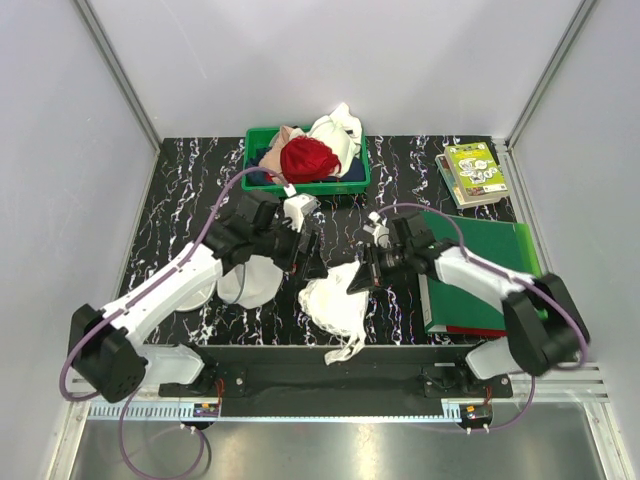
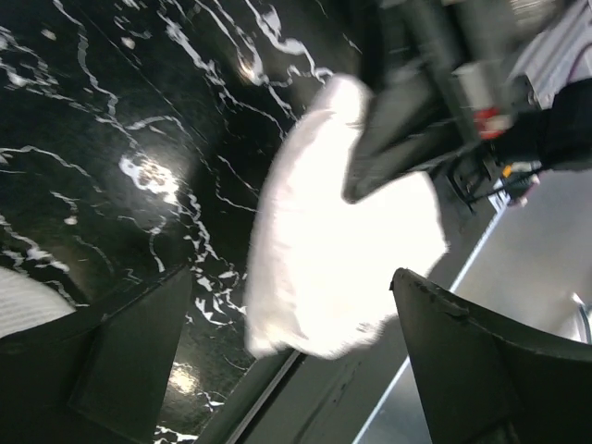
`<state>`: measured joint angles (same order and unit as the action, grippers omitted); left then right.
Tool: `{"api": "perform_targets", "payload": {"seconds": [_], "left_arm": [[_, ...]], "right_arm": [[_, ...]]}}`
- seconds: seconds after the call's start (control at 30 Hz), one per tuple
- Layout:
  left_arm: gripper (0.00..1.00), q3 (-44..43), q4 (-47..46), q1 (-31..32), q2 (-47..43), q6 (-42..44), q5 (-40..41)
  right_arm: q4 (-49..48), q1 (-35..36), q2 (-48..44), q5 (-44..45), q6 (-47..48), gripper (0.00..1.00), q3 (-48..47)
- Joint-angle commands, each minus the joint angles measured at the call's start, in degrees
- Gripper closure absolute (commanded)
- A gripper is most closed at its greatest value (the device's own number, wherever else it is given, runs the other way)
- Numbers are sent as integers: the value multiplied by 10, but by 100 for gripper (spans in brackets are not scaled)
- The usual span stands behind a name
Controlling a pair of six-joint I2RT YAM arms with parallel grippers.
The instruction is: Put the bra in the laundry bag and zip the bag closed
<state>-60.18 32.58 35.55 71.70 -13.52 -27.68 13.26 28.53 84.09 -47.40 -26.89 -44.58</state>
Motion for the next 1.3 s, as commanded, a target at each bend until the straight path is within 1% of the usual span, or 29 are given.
{"api": "perform_targets", "payload": {"seconds": [0.0,0.1,0.13,0.2,0.23,0.27,0.3,0.33,0.37,0.4,0.47,0.57,0.63,0.67,0.7,0.73,0.77,0.8,0.83,0.93,1.03,1.1,1.27], "left_arm": [[4,-27,-15,-1,32,14,-80],[2,-34,-37,0,48,3,-139],[2,-36,-44,1,57,2,-179],[2,-35,-52,6,66,-10,-221],[3,-35,-58,8,70,-12,-249],[7,-33,-60,14,74,-15,-261],[13,-25,-63,16,75,-19,-272],[24,-21,-63,17,76,-19,-291],[37,-16,-63,16,70,-21,-295],[52,-11,-63,16,66,-26,-295],[59,2,-63,16,56,-29,-307],[72,6,-65,16,36,-47,-317],[86,2,-66,16,20,-60,-320],[94,-4,-66,16,15,-66,-316],[100,-9,-65,16,0,-76,-296],[100,-13,-63,16,-8,-78,-283],[100,-32,-58,15,-16,-80,-262],[100,-41,-41,15,-24,-80,-209],[100,-51,-31,13,-37,-81,-180],[100,-80,-13,1,-60,-97,-127],[100,-106,4,-7,-80,-125,-73],[100,-127,11,-13,-86,-151,-61],[100,-167,18,-20,-99,-203,-51]], "right_arm": [[32,6,-110,-72,8,100,18],[46,8,-147,-88,7,100,24],[46,10,-154,-95,6,100,27],[49,12,-170,-93,4,100,27],[50,12,-174,-96,4,100,26],[53,13,-180,-93,4,100,23],[56,13,-184,-89,5,100,20],[58,12,-185,-84,4,100,19],[60,12,-190,-82,4,100,18],[63,12,-191,-80,4,100,15],[64,12,-196,-74,1,99,14],[65,13,-205,-74,-6,96,6],[66,12,-207,-74,-11,93,-3],[68,13,-206,-74,-13,89,-8],[72,12,-205,-76,-16,72,-16],[77,13,-204,-75,-18,60,-22],[81,12,-203,-76,-22,53,-27],[82,12,-205,-80,-25,32,-32],[81,13,-206,-80,-29,23,-35],[81,12,-226,-86,-36,1,-37],[78,12,-263,-91,-30,0,-30],[74,13,-279,-89,-22,0,-24],[45,12,-347,-35,-13,0,-10]]}}
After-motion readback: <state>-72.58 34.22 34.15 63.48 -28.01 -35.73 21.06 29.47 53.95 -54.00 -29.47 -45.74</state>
